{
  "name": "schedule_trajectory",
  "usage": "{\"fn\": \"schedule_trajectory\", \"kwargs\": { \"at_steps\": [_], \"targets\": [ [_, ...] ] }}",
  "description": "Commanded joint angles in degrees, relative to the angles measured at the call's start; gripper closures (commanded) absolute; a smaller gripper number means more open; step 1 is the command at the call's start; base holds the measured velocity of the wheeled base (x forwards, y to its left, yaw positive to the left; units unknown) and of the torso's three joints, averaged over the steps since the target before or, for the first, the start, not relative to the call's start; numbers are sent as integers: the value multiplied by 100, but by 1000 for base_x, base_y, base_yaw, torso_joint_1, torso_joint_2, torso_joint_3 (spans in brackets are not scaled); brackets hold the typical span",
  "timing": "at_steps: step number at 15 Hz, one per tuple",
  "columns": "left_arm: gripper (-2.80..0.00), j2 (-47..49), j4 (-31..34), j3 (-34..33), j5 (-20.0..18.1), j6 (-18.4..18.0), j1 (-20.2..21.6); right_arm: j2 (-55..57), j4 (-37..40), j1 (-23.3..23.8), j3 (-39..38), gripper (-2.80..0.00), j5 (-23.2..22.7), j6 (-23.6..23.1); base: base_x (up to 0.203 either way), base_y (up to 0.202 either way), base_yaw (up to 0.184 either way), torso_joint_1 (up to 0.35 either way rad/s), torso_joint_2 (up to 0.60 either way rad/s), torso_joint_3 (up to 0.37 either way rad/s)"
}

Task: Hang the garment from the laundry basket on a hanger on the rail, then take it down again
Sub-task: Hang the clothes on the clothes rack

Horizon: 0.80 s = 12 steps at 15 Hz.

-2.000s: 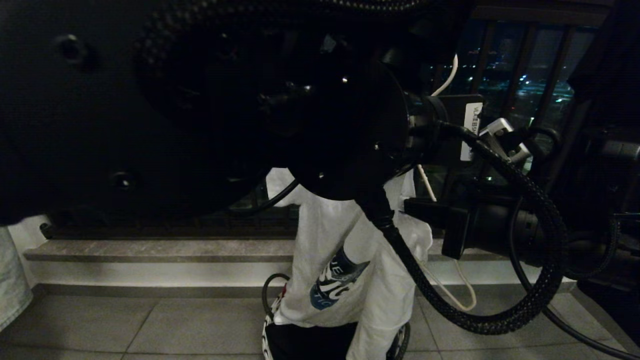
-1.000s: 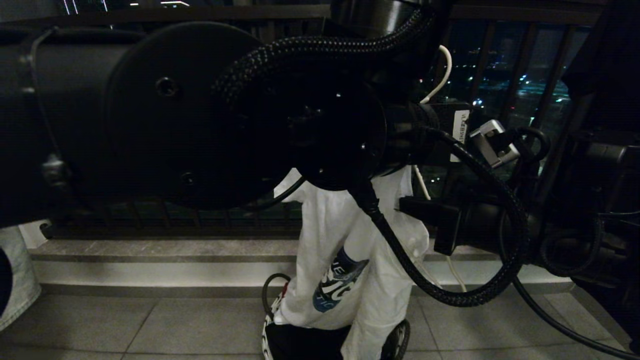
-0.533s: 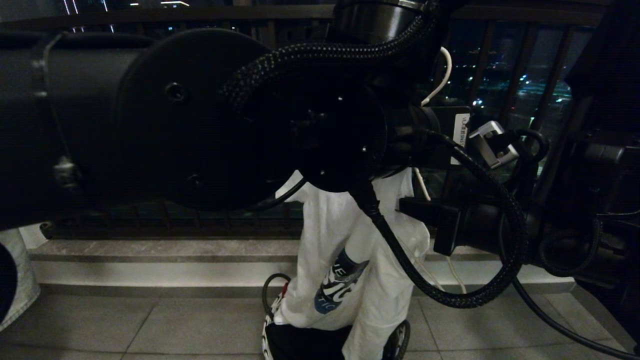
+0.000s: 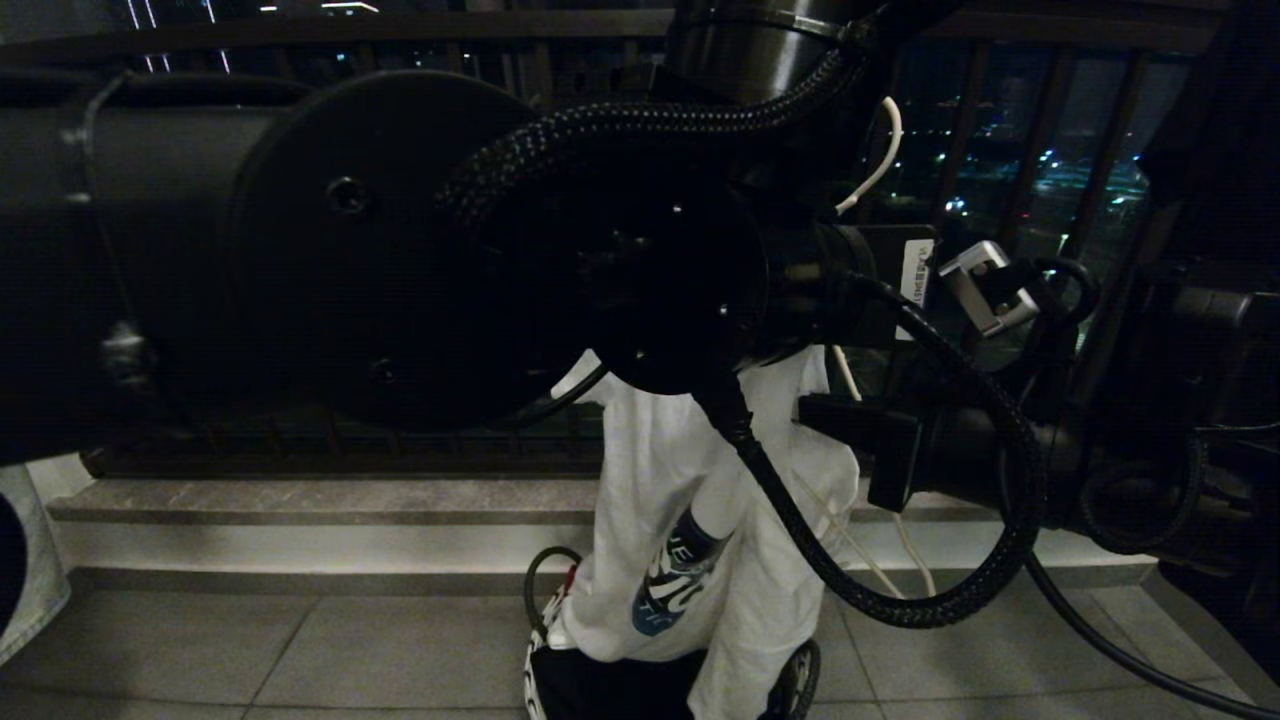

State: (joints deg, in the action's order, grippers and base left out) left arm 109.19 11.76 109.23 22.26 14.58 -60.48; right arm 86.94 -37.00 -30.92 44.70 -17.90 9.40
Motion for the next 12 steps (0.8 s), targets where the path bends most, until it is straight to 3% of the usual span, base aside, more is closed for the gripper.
{"fn": "schedule_trajectory", "kwargs": {
  "at_steps": [1,2,8,12],
  "targets": [
    [0,-20,10,-24,15,1,1,-19,-27,-2,3,0,-12,5,0,0,0,0,0,0],
    [-280,-20,10,-24,24,1,1,-19,-27,-2,3,0,-12,1,0,0,0,0,0,0],
    [-280,-237,36,-308,24,9,1,-28,-27,7,12,0,-3,9,0,0,0,0,0,0],
    [-280,-783,27,-1066,32,8,23,-75,-27,7,12,0,-3,15,0,0,0,0,0,0]
  ]
}}
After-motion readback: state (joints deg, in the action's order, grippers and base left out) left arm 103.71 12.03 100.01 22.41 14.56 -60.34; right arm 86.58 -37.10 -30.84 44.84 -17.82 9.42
